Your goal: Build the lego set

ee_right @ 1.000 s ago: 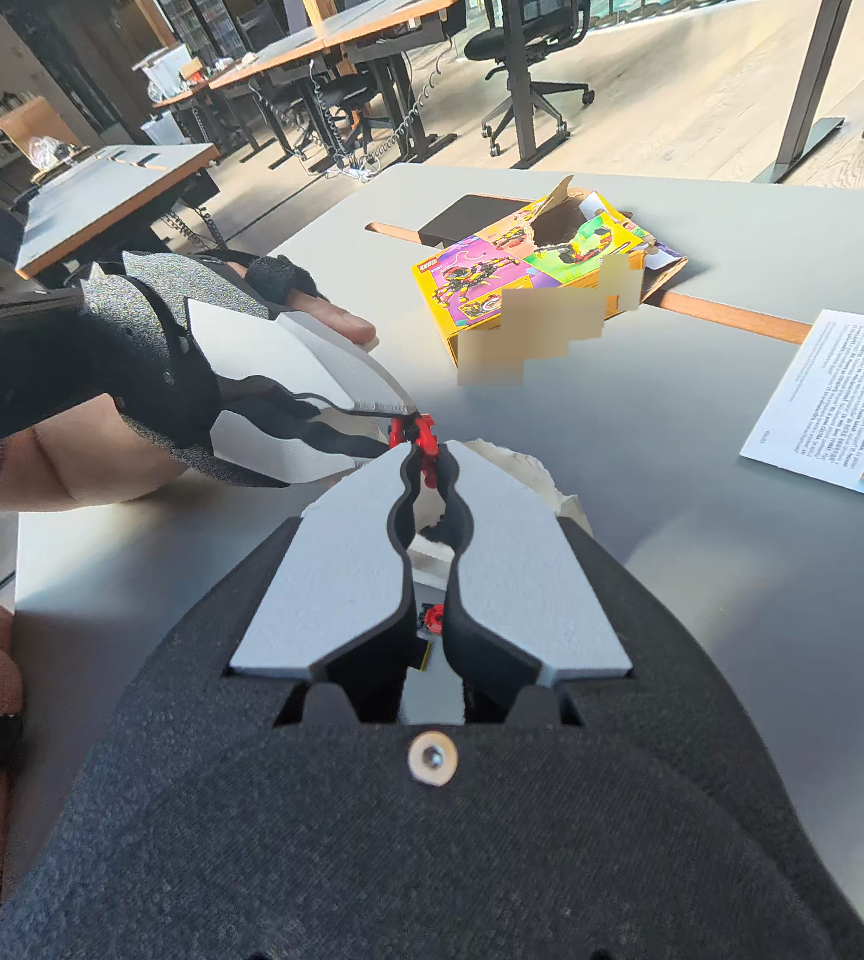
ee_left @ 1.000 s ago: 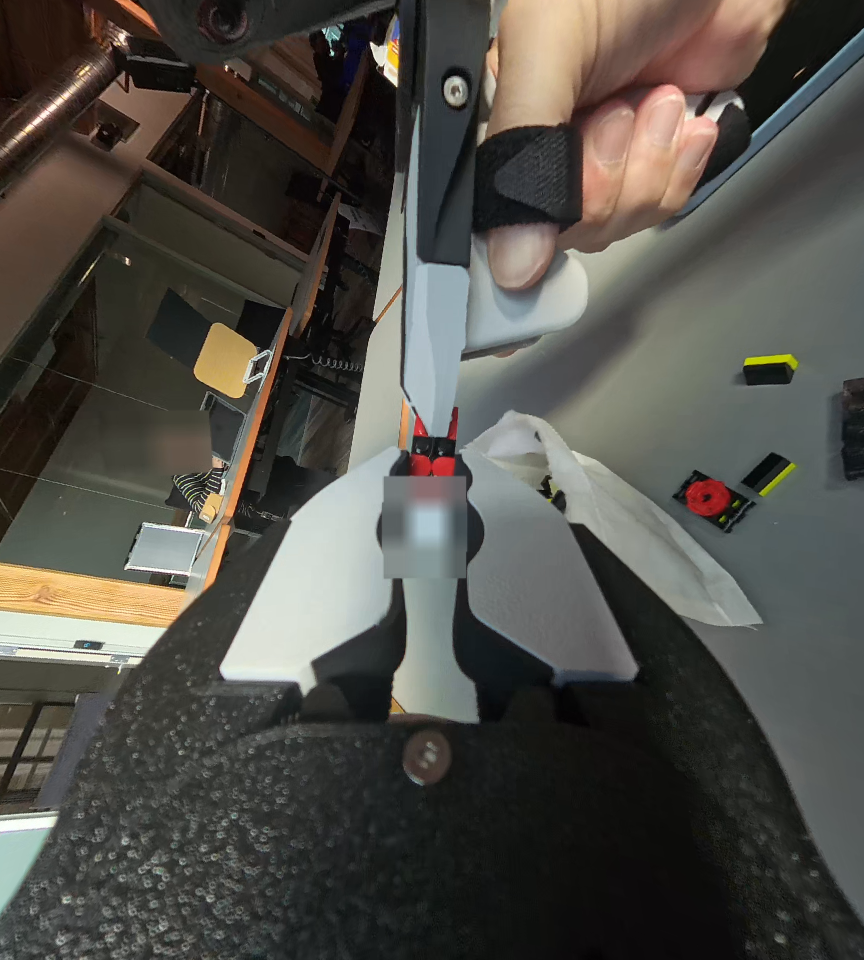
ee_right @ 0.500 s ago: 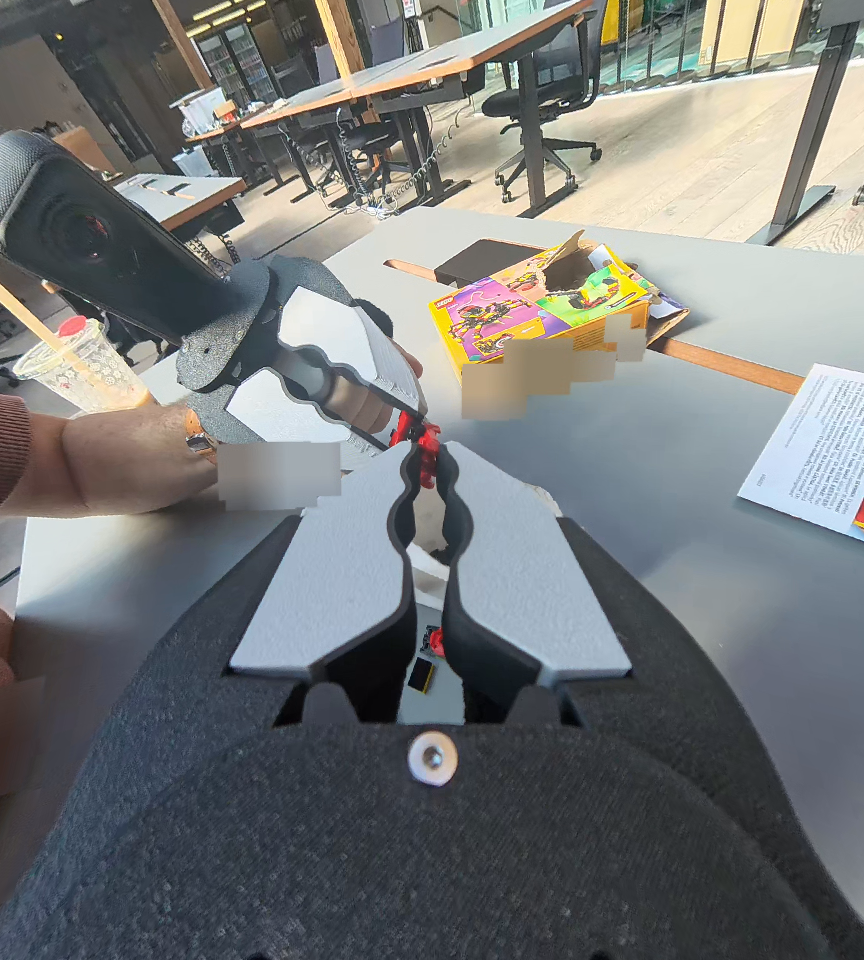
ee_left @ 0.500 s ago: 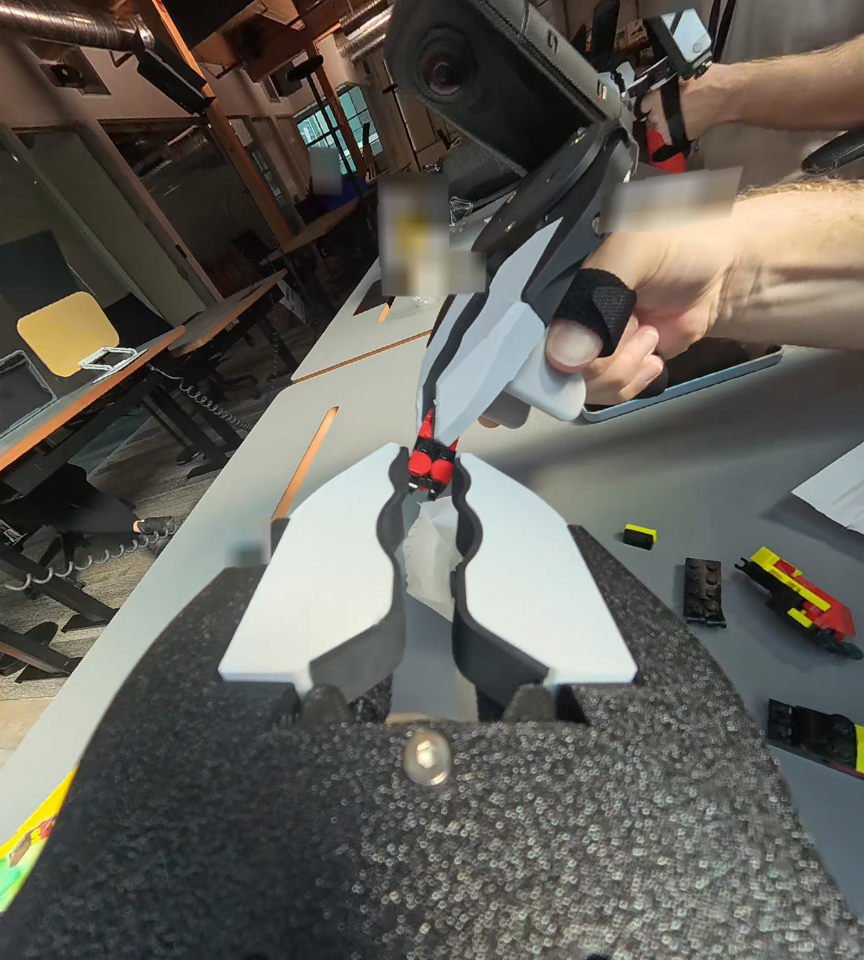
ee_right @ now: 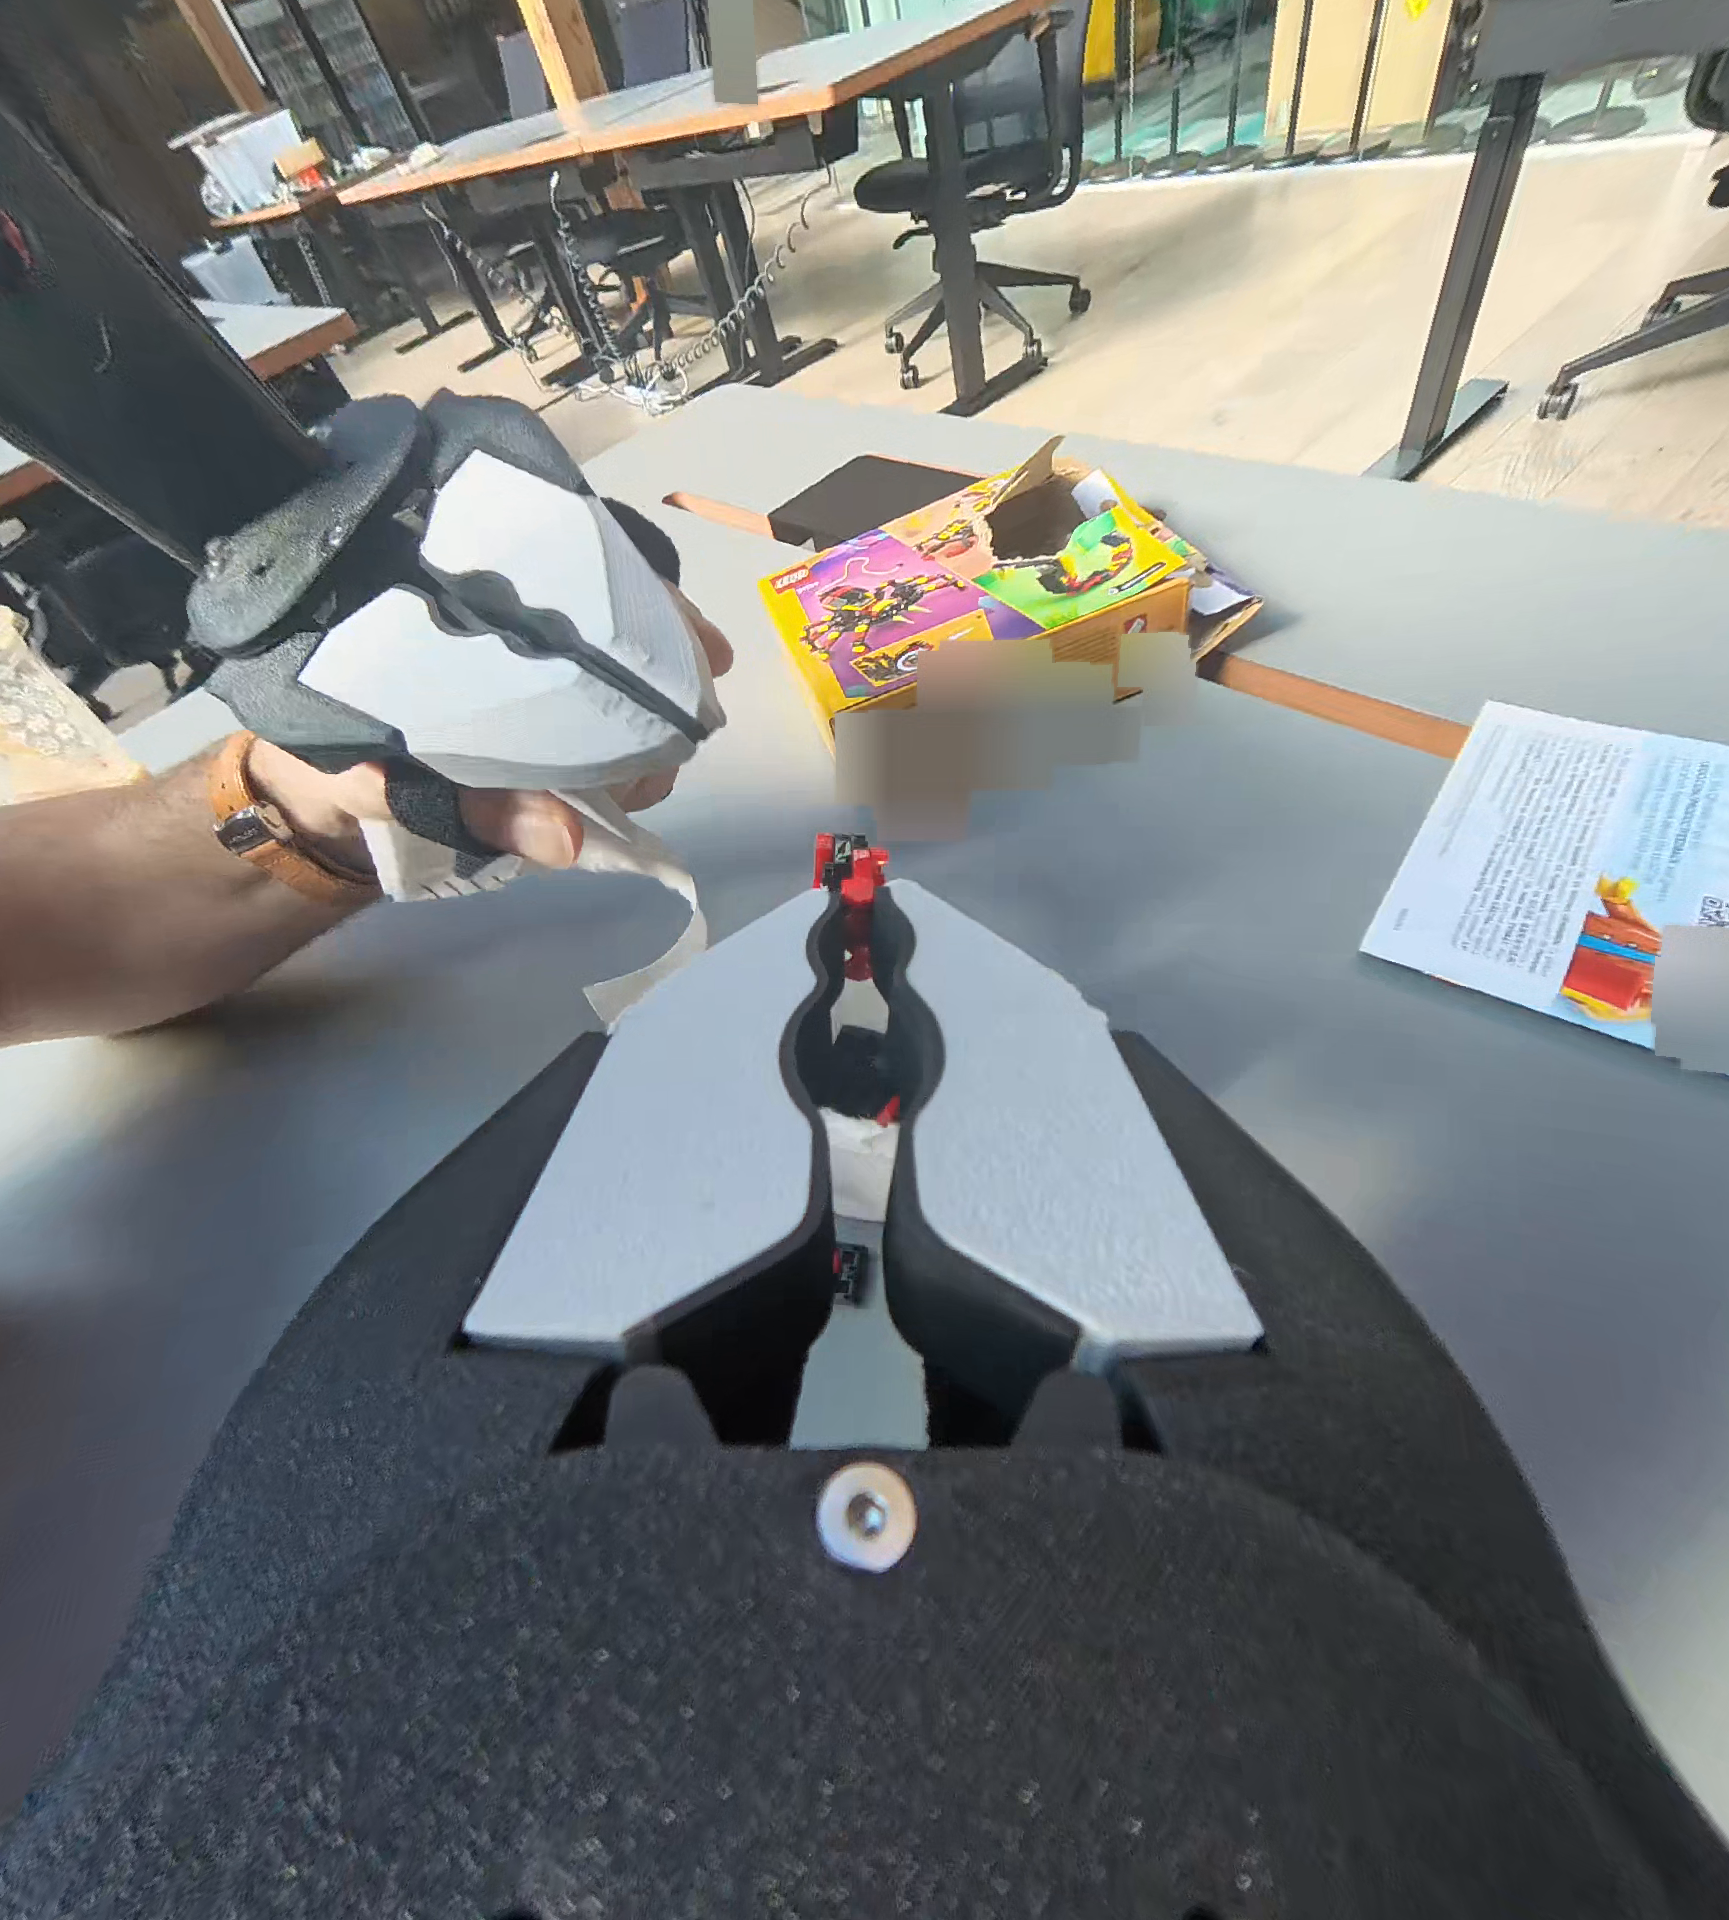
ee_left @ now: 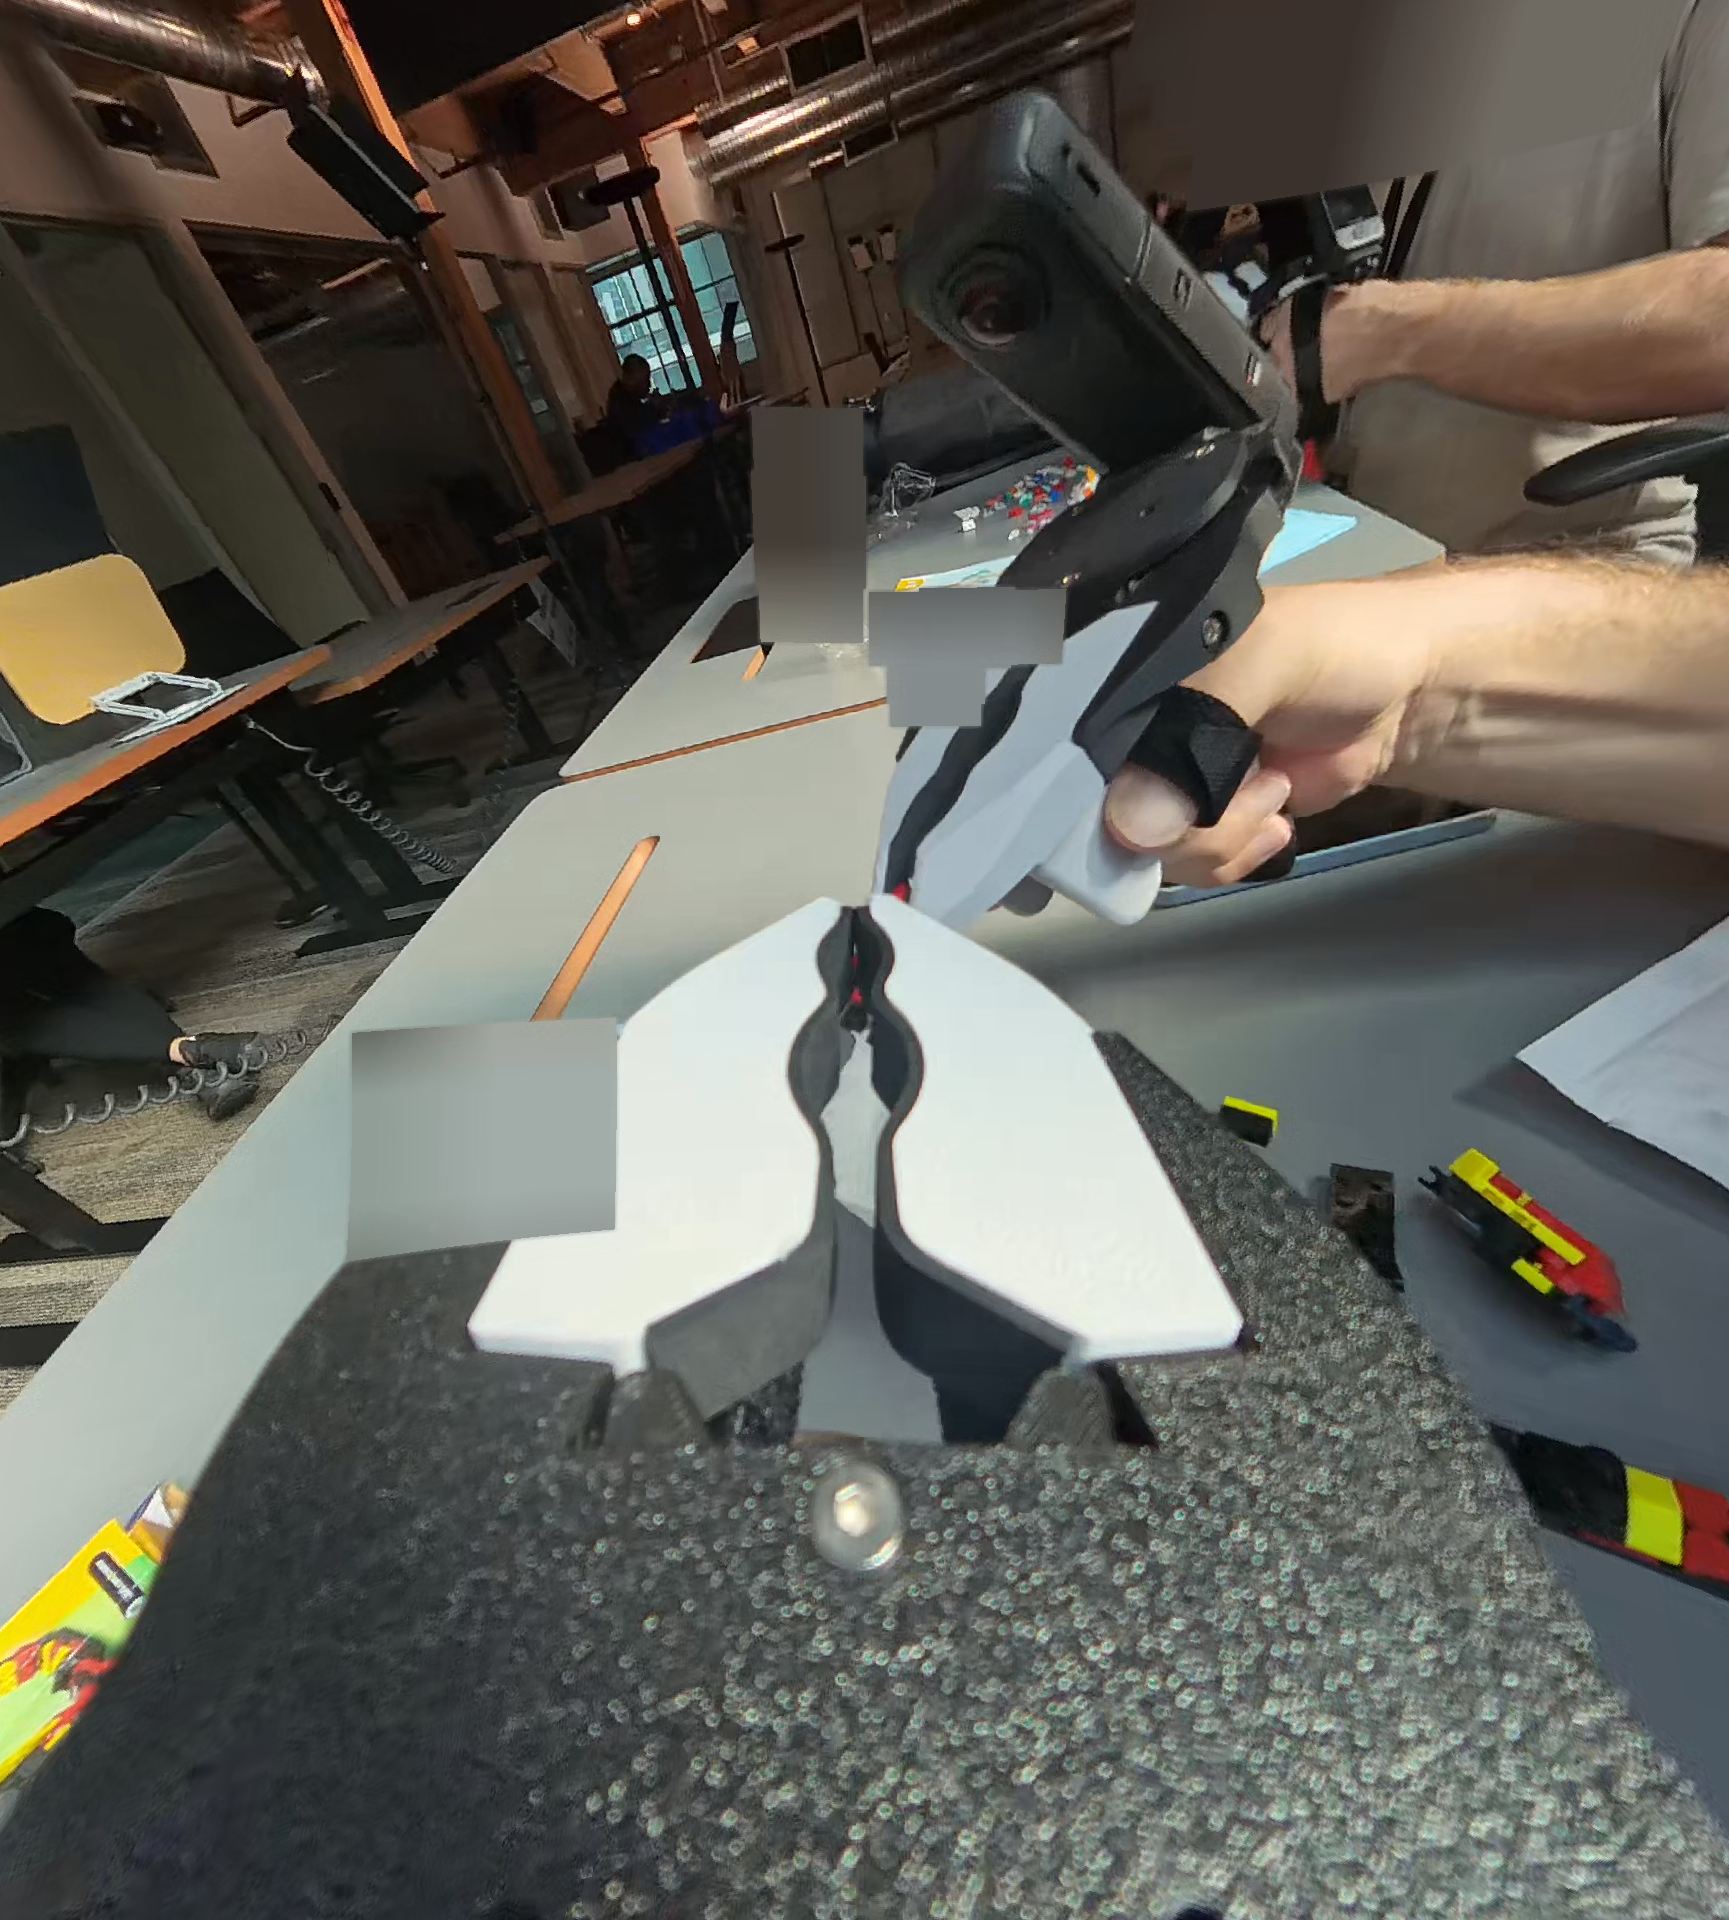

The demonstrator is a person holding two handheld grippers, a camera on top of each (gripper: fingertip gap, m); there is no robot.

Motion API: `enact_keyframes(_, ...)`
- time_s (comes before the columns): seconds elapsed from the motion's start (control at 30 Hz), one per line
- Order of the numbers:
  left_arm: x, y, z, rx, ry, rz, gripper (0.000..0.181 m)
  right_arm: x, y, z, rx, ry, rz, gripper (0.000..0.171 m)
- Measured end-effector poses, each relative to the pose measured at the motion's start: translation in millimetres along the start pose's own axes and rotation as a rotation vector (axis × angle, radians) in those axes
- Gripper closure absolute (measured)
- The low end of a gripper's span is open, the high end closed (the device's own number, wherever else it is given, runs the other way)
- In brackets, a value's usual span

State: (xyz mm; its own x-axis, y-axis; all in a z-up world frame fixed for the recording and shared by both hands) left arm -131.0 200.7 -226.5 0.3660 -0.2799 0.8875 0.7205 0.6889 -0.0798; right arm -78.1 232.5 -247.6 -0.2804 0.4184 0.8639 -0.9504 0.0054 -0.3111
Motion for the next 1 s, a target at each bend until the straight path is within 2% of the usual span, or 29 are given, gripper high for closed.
enact_keyframes(0.07, -3.8, 0.5, 0.6, -0.014, 0.036, 0.041, 0.18, 10.6, -8.2, 1.5, 0.072, 0.058, -0.074, 0.167)
enact_keyframes(0.2, -1.1, -1.5, 2.0, 0.003, 0.048, 0.046, 0.154, 23.3, -16.5, 12.8, 0.229, 0.116, -0.206, 0.167)
enact_keyframes(0.27, 4.6, -0.5, -2.0, 0.01, 0.054, 0.029, 0.154, 30.0, -20.9, 21.2, 0.226, 0.001, -0.289, 0.166)
enact_keyframes(0.47, 45.9, -17.1, 0.1, 0.042, 0.041, -0.2, 0.157, 36.7, -32.5, 53.3, 0.12, -0.431, -0.441, 0.167)
enact_keyframes(0.73, 53.2, -16.6, -11.6, 0.0, 0.096, -0.153, 0.167, 33.9, -29.7, 66.0, 0.13, -0.517, -0.435, 0.167)
enact_keyframes(0.87, 54.0, -17.4, -8.3, 0.04, 0.083, -0.117, 0.169, 36.6, -29.2, 65.5, 0.041, -0.566, -0.465, 0.167)
enact_keyframes(0.93, 56.0, -17.6, -6.4, 0.102, 0.126, -0.089, 0.172, 40.9, -27.8, 62.7, -0.112, -0.618, -0.511, 0.167)
enact_keyframes(0.97, 58.5, -18.5, -6.6, 0.131, 0.157, -0.086, 0.176, 45.4, -29.8, 57.1, -0.249, -0.647, -0.545, 0.166)
enact_keyframes(1.0, 61.2, -19.6, -6.2, 0.154, 0.183, -0.084, 0.176, 45.6, -31.3, 59.3, -0.286, -0.692, -0.57, 0.166)
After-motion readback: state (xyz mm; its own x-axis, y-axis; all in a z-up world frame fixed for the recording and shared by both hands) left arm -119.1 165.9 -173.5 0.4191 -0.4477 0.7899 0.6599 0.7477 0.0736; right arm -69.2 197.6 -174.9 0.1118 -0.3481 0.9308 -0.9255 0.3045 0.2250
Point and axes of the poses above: each gripper's, where its closed fingertips meet, y out along the fingers, x out of its top, z = x × y across the jaws, the point moved 3 cm from there along -y, back along the fingers, and after that the axes turned 10 degrees about y, right-handed, at the moved point
